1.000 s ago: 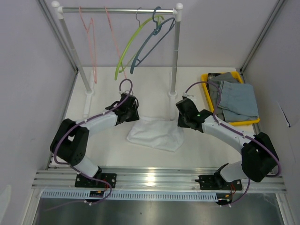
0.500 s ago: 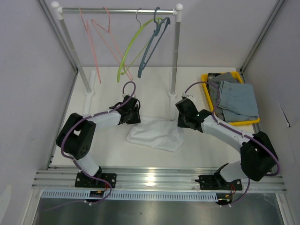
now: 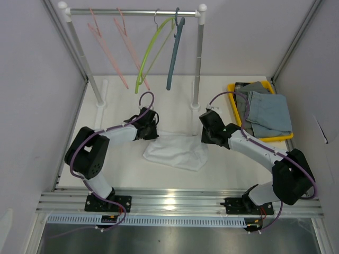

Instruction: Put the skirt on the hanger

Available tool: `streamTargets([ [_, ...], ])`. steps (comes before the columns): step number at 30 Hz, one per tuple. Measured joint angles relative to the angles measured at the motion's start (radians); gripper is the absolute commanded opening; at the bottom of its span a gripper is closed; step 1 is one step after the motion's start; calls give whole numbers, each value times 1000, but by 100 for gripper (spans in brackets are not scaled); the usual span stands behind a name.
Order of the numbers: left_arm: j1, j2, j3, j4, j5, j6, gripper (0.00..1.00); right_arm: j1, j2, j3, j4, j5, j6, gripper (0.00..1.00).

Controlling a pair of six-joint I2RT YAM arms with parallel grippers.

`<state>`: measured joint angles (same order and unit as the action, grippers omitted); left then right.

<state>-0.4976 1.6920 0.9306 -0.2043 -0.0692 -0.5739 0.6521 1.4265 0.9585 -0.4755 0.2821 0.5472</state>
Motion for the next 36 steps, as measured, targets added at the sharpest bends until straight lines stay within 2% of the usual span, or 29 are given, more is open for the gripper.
streamTargets([
  [3, 0, -14, 0, -11, -3, 0, 0, -3, -14, 0, -8, 1, -2, 0],
  [6, -1, -103, -22, -32, -6, -1, 0, -5, -54, 1, -25, 3, -5, 0],
  [12, -18, -513, -97, -77, -19, -1, 0, 3, -193, 46, -76, 30, -30, 0],
  [17, -37, -840, -101, -119, -34, 1, 0, 39, -353, 126, -86, 64, -75, 0],
  [24, -90, -1118, -100, -219, -31, 9, 0, 180, -531, 214, -92, 108, -153, 0],
  [30, -100, -1175, 3, -319, -33, 17, 0, 258, -552, 324, -137, 145, -188, 0],
  [33, -101, -1134, 56, -325, -43, 17, 0, 259, -515, 353, -148, 175, -199, 0],
  [36, -101, -1032, 68, -307, -71, 15, 0, 206, -445, 356, -148, 164, -212, 0],
])
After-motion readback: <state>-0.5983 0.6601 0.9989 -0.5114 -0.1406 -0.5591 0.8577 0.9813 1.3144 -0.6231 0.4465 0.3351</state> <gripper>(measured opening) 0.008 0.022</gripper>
